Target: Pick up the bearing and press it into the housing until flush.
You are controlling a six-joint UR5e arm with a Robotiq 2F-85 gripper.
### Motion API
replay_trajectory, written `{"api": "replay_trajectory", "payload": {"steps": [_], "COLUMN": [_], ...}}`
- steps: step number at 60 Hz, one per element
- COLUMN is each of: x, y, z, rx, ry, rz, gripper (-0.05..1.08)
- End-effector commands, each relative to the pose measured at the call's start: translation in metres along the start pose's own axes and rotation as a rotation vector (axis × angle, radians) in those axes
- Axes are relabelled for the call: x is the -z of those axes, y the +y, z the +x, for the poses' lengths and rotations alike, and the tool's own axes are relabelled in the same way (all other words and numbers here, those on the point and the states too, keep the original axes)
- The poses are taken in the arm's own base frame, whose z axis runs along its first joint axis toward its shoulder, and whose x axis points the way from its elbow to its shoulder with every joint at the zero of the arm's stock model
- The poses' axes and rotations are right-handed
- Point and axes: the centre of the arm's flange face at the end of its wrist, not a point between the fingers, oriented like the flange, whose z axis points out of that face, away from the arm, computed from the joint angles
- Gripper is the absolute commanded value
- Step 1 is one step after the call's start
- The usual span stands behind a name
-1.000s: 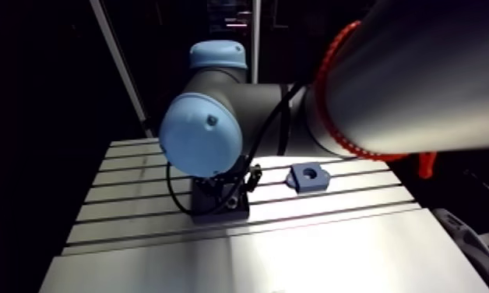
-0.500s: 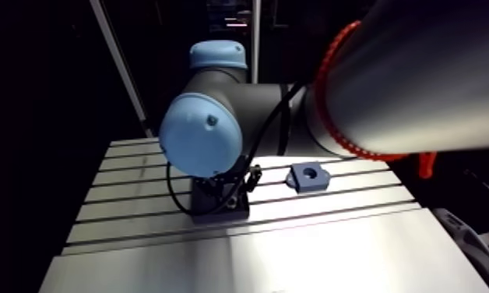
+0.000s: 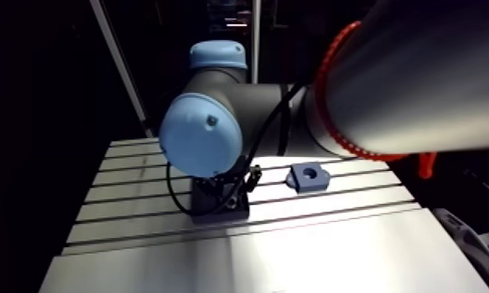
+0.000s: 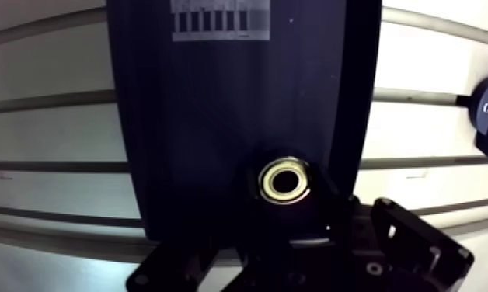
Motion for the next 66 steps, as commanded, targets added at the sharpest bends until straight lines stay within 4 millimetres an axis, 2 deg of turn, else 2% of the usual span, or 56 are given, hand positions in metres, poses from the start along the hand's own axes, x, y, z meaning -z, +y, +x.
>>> {"api": "replay_trajectory", "payload": {"steps": [1, 14, 40, 61, 66], "x": [0.0, 0.001, 0.018, 0.051, 0.066], "y": [0.0, 0.001, 0.002, 0.0, -0.002], "z": [0.0, 0.0, 0.005, 0.012, 0.013], "rx": [0.0, -0.002, 0.004, 0.009, 0.014], "ry": [0.0, 0.003, 0.037, 0.084, 0.088], "rz": [0.001, 0.001, -0.008, -0.004, -0.002], "gripper": [0.54, 0.57, 0.59, 0.63, 0.65]}}
